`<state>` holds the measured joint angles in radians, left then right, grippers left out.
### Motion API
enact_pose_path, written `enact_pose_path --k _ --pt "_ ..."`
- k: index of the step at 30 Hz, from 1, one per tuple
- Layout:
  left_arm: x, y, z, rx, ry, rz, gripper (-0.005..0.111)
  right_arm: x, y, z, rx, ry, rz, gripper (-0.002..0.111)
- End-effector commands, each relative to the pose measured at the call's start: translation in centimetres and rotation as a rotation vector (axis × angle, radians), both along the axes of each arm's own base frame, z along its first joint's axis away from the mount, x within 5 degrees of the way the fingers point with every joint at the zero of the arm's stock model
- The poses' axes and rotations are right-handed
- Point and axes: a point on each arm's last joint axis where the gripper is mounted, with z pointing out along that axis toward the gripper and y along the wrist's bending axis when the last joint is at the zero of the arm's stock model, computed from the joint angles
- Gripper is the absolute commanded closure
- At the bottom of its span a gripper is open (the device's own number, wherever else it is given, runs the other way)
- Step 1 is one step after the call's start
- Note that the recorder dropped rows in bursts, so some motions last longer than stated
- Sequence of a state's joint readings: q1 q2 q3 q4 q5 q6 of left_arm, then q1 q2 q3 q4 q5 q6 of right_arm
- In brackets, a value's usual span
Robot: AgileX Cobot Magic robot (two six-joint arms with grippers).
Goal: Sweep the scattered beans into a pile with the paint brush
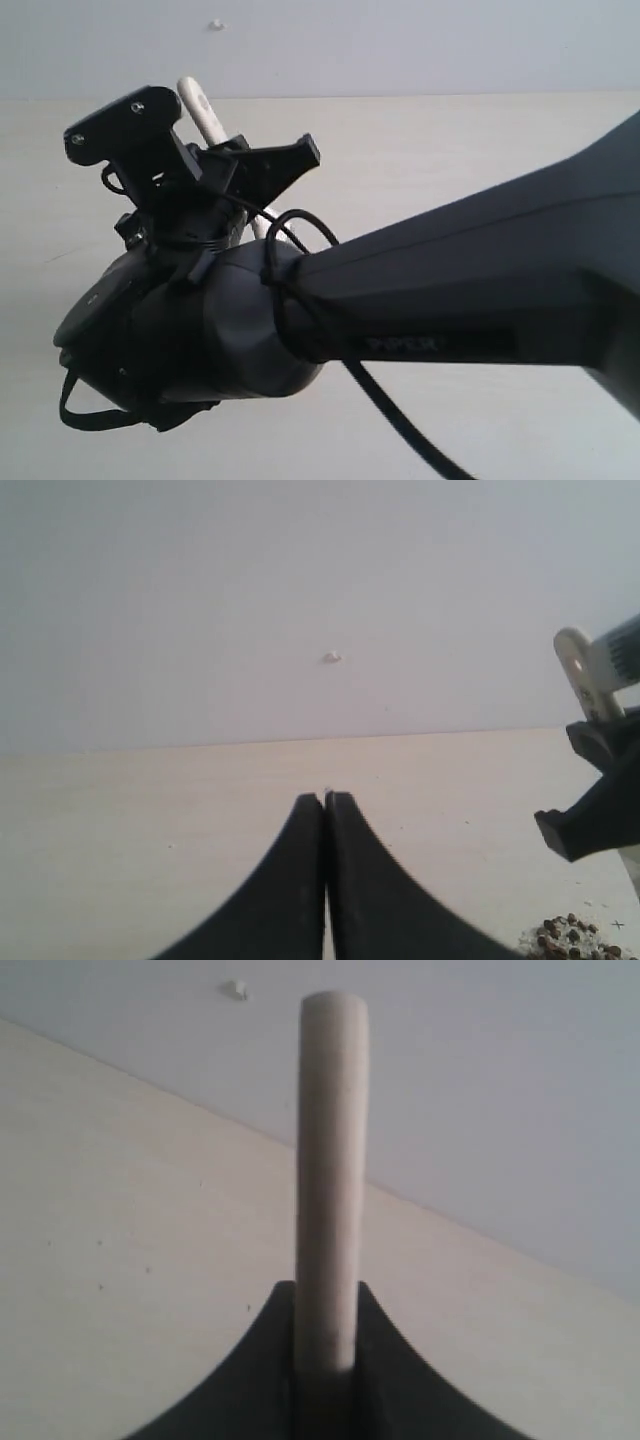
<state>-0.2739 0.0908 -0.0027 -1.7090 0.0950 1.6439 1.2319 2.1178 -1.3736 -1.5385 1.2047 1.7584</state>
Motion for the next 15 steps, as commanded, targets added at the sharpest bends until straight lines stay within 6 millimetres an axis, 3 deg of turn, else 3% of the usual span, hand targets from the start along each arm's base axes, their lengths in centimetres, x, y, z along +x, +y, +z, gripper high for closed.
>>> enact_pose_path --k 1,6,12,15 --pt "0.0 0.0 -0.1 -0.003 0.0 -0.008 0.107 1.6 -0.8 1.3 -0.109 -0.089 0.03 0.108" --pt "0.0 0.0 -0.1 -0.003 0.0 -0.008 0.107 5.5 -3.2 -1.6 0.005 0.036 0.113 0.108" --pt "0.0 0.0 -0.1 -0.003 0.0 -0.008 0.107 11.1 -8.1 -2.5 0.019 0.124 0.027 0.108" --pt "0.0 0.0 -0.1 -0.003 0.0 -0.008 0.107 12.4 -9.4 -2.3 -0.038 0.155 0.048 0.108"
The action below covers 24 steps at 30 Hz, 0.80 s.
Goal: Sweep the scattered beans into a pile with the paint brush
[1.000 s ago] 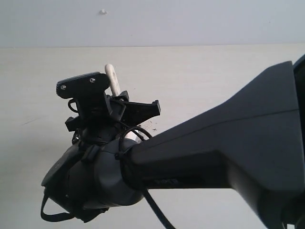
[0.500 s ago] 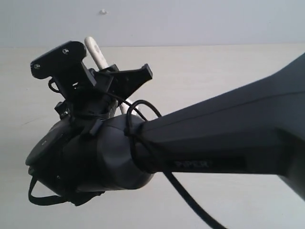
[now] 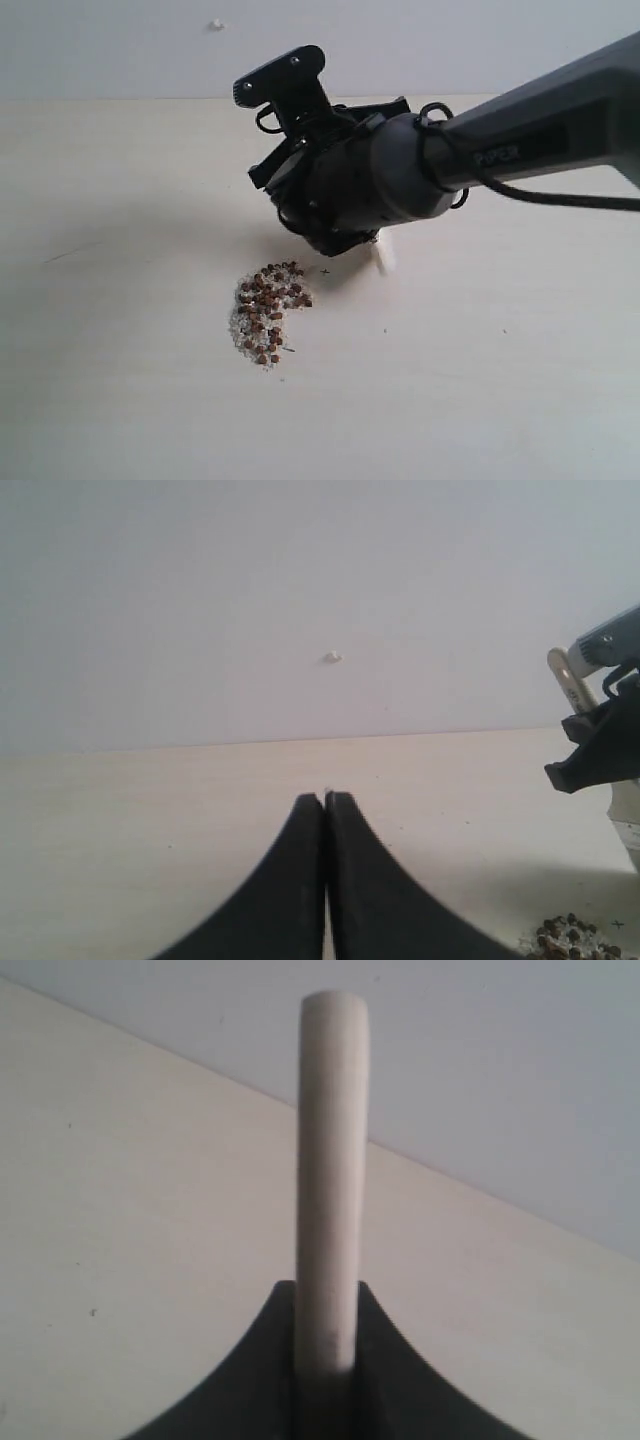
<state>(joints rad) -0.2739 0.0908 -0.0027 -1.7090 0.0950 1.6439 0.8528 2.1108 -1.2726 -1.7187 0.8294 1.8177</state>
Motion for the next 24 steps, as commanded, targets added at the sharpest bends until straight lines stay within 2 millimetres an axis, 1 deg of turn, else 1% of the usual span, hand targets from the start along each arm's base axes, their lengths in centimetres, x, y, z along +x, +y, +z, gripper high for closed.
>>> enact_pose_path --k 1,2,3,4,5,8,9,10,13,17,21,24 --pt "0.0 0.0 -0.1 -0.003 0.0 -0.008 0.107 1.7 -1.6 1.0 -0.055 0.009 0.037 0.108" --pt "0.0 0.0 -0.1 -0.003 0.0 -0.008 0.107 2.1 -1.9 1.1 -0.067 0.012 0.042 0.108" --pt "0.0 0.0 -0.1 -0.003 0.0 -0.008 0.107 2.8 -2.1 1.6 -0.088 0.019 0.074 0.108" --pt "0.0 0.0 -0.1 -0.003 0.0 -0.008 0.107 3.2 -2.1 2.0 -0.093 0.023 0.1 0.108" --pt "0.0 0.0 -0.1 -0.003 0.0 -0.008 0.107 3.5 -1.6 2.8 -0.116 0.039 0.198 0.108" --pt "0.0 0.0 -0.1 -0.003 0.0 -0.008 0.107 3.2 0.6 4.9 -0.175 0.047 0.482 0.108" --pt "0.0 0.0 -0.1 -0.003 0.0 -0.008 0.107 3.0 0.9 5.2 -0.195 0.044 0.532 0.108" --pt "0.0 0.0 -0.1 -0.003 0.0 -0.008 0.107 2.9 1.1 5.2 -0.204 0.054 0.607 0.108" --pt "0.0 0.0 -0.1 -0.003 0.0 -0.008 0.107 2.7 1.4 5.1 -0.184 0.077 0.694 0.108" --pt "0.0 0.0 -0.1 -0.003 0.0 -0.008 0.107 1.9 2.2 4.8 -0.173 0.106 0.886 0.108" --pt "0.0 0.0 -0.1 -0.003 0.0 -0.008 0.107 2.1 1.9 4.8 -0.196 0.1 0.916 0.108" --pt "0.0 0.0 -0.1 -0.003 0.0 -0.008 0.107 2.2 1.6 4.8 -0.193 0.105 0.975 0.108"
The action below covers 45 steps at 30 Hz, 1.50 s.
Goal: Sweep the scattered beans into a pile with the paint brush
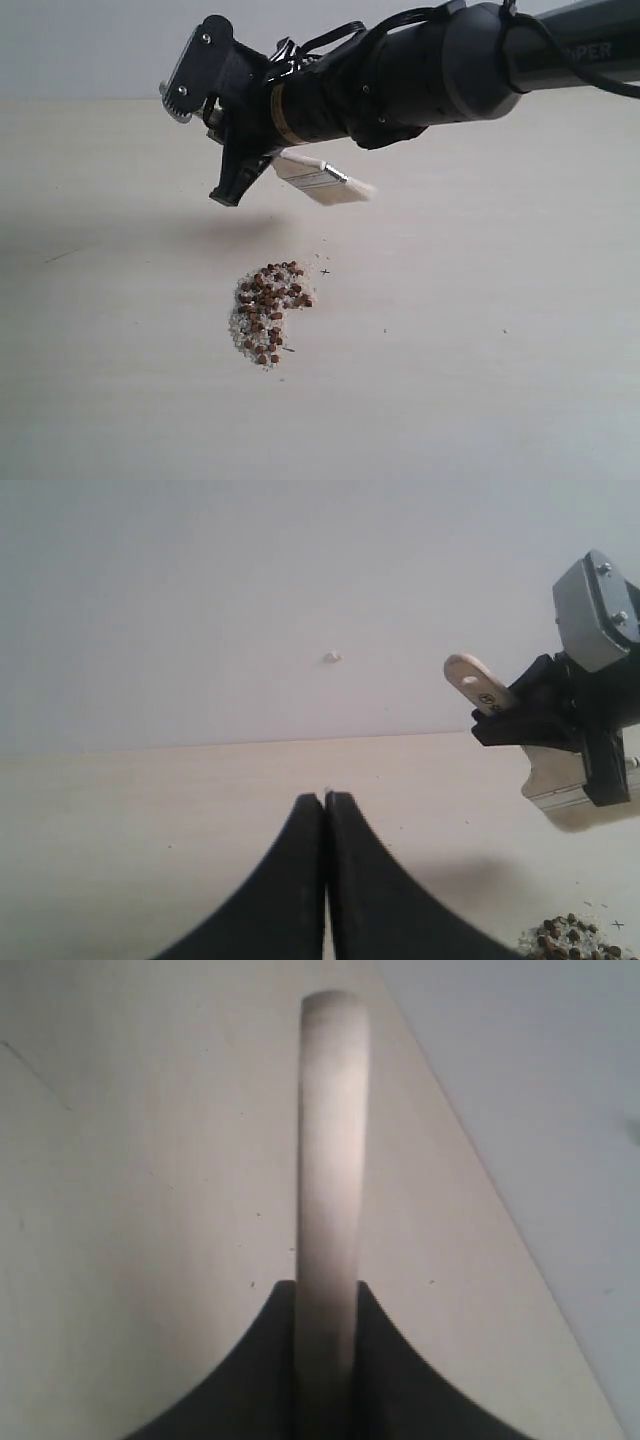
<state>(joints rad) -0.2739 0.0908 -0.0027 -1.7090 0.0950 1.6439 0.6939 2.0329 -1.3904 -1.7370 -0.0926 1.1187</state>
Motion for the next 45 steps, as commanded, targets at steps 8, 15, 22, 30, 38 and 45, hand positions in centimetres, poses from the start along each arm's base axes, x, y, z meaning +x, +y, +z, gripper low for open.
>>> enact_pose_path --k 8,15,22,30,38,45 --pt "0.0 0.0 -0.1 -0.003 0.0 -0.008 0.107 0.8 -2.1 2.0 0.228 0.05 0.303 0.108" --pt "0.0 0.0 -0.1 -0.003 0.0 -0.008 0.107 2.5 -5.2 1.6 0.282 0.067 0.236 0.108" --pt "0.0 0.0 -0.1 -0.003 0.0 -0.008 0.107 2.0 -7.1 -1.7 0.327 -0.009 0.082 0.108" --pt "0.0 0.0 -0.1 -0.003 0.0 -0.008 0.107 0.7 -9.6 -5.2 0.401 -0.074 -0.142 0.108" --pt "0.0 0.0 -0.1 -0.003 0.0 -0.008 0.107 -1.2 -9.5 -7.3 0.468 0.126 -0.117 0.108" --pt "0.0 0.0 -0.1 -0.003 0.0 -0.008 0.107 -2.4 -8.1 -7.2 0.574 0.283 -0.052 0.108"
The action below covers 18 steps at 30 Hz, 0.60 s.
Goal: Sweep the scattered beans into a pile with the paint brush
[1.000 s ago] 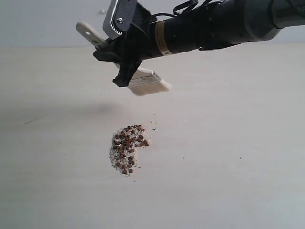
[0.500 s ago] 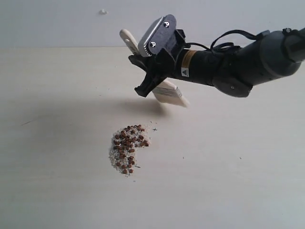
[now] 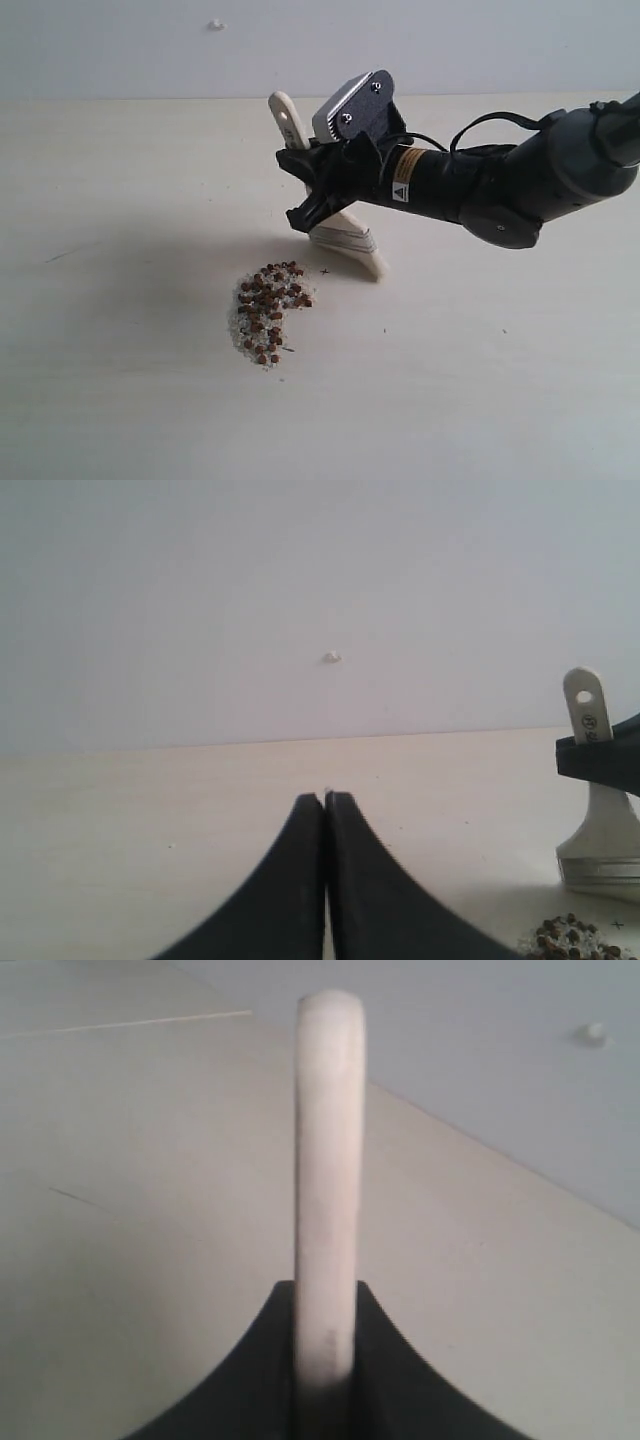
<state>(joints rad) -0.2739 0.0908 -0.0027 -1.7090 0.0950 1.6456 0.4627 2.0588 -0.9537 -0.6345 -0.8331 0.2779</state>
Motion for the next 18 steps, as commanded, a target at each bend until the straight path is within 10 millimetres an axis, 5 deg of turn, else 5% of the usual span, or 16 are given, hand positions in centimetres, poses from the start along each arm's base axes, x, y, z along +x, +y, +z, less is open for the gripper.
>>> enact_pose_path --k 1,10,18 --pt "0.0 0.0 -0.1 -0.005 0.001 -0.008 0.107 -1.3 1.1 -0.4 0.058 0.117 0.059 0.108" --pt "0.0 0.0 -0.1 -0.005 0.001 -0.008 0.107 -3.4 4.2 -0.3 0.086 0.139 0.096 0.108" --pt "0.0 0.0 -0.1 -0.005 0.001 -0.008 0.107 -2.8 4.2 0.0 0.096 0.111 -0.014 0.108"
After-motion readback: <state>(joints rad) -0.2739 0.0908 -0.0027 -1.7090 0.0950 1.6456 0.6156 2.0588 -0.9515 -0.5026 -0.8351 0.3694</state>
